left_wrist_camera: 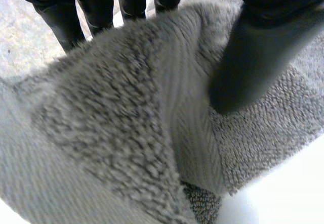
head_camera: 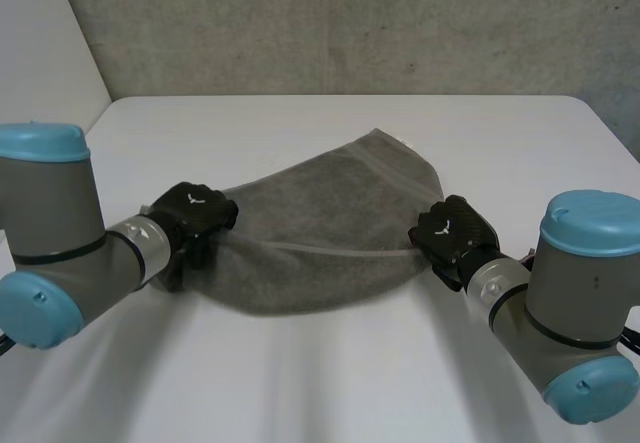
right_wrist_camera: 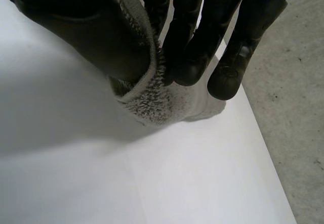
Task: Fold the towel.
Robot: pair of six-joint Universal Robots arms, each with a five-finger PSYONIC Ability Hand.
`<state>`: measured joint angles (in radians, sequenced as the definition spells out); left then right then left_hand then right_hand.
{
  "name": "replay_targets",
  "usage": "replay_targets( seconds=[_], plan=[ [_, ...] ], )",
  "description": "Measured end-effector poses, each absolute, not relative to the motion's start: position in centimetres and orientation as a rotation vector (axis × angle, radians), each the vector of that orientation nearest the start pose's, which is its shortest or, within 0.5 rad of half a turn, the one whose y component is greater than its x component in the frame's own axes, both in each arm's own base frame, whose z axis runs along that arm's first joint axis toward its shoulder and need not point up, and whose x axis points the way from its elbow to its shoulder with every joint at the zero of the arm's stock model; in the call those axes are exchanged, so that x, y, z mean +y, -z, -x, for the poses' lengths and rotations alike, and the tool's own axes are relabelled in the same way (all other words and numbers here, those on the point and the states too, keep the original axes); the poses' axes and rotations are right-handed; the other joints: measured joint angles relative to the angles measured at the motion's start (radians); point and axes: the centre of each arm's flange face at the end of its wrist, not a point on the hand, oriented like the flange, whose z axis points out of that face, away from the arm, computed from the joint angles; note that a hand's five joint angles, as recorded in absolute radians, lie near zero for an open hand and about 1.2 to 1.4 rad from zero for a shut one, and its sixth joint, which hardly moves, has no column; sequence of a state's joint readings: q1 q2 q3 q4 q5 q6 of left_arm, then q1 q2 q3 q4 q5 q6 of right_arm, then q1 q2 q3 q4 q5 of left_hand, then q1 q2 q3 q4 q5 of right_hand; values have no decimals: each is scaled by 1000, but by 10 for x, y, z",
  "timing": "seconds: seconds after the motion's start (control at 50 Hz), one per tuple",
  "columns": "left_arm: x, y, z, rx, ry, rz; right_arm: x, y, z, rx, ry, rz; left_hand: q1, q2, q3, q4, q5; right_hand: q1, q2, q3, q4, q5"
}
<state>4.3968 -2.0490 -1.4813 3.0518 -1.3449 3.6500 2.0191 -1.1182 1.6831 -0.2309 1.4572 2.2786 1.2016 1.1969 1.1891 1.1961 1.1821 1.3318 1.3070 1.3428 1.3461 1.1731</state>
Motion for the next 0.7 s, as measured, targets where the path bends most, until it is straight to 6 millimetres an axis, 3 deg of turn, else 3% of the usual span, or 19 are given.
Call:
replay_targets(
  seconds=[0.06,0.12,0.2,0.3,0.38,0.5,0.7],
  plan=[
    [-289,-171,253,2455,1684,-1262,-252,-147,-276,2062,1910,1716,240,248,265,258,260,0,0,0,0,0],
    [-291,-174,254,2462,1693,-1246,-254,-148,-277,2060,1917,1709,258,315,343,324,306,0,0,0,0,0],
    [-290,-181,253,2467,1731,-1210,-257,-150,-278,2058,1929,1689,258,319,351,326,306,-24,-22,-26,-22,-23],
    [-289,-199,251,2452,1825,-1140,-263,-155,-281,2063,1945,1603,258,319,353,326,306,-296,-272,-304,-305,-309],
    [-288,-213,247,2420,1905,-1084,-273,-160,-286,2087,1935,1429,258,319,354,326,306,-426,-387,-425,-431,-446],
    [-289,-220,237,2395,1944,-1024,-287,-163,-292,2115,1882,1175,258,319,354,326,306,-592,-556,-593,-595,-616],
    [-299,-224,216,2391,1948,-909,-297,-150,-295,2193,1774,1094,258,319,354,326,306,-649,-612,-650,-665,-694]
  ],
)
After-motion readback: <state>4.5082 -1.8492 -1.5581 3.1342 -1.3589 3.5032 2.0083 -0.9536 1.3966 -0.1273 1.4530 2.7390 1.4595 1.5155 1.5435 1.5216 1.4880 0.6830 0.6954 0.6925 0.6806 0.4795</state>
